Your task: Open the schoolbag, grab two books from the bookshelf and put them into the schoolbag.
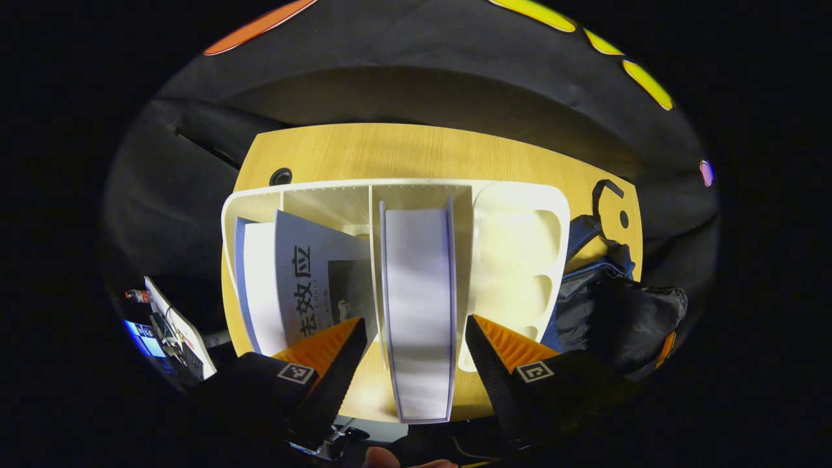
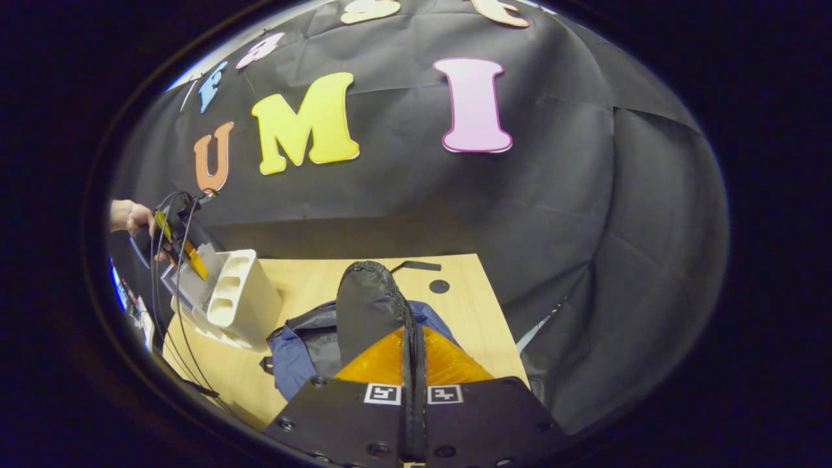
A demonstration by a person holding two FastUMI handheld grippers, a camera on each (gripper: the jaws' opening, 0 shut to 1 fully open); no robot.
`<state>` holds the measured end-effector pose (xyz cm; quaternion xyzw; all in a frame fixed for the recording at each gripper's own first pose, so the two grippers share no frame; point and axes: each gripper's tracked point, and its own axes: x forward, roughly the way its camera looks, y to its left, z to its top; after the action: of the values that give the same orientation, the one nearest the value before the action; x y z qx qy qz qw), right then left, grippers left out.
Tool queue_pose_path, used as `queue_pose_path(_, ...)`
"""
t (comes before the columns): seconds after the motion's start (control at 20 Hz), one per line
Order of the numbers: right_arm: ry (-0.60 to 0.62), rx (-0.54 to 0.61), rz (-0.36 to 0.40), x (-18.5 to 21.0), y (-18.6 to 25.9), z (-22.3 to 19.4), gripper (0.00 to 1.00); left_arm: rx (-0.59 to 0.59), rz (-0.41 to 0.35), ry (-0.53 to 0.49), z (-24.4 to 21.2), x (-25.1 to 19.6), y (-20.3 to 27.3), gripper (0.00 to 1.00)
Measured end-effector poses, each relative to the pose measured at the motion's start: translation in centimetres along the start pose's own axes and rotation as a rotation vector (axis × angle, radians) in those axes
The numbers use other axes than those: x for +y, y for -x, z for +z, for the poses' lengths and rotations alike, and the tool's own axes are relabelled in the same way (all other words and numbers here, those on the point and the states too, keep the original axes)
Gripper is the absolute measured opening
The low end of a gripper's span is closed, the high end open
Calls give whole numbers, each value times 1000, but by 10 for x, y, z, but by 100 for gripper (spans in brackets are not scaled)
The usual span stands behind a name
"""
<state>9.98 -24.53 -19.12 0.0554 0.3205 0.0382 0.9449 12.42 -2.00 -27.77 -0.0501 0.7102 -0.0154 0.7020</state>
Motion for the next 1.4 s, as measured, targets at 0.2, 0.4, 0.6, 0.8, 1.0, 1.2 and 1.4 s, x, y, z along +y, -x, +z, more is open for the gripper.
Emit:
queue_pose_path(0.2, -11, 2, 0, -2, -1, -3, 0, 42, 23, 10, 2, 3, -5, 78)
queue_pose_path(0.4, -22, 0, -2, -3, 0, -8, 0, 47, 40, 11, 0, 2, -10, 64)
queue_pose_path(0.6, -28, 3, -2, -3, 1, -12, 0, 70, 60, 22, -8, 4, -2, 48)
queue_pose_path(0.8, -20, 1, -4, 3, 0, -11, 0, 5, 69, -54, -21, 14, 53, 46)
queue_pose_path(1.0, 18, -10, -22, 9, 1, -9, 0, -64, 15, -66, -54, 19, 119, 44)
queue_pose_path(1.2, 40, 1, -20, 20, 2, -10, 0, -134, -89, 3, -87, 26, 168, 44)
queue_pose_path(1.4, 40, 8, -34, 25, 5, -8, 0, -176, -306, 116, -115, 4, 188, 43)
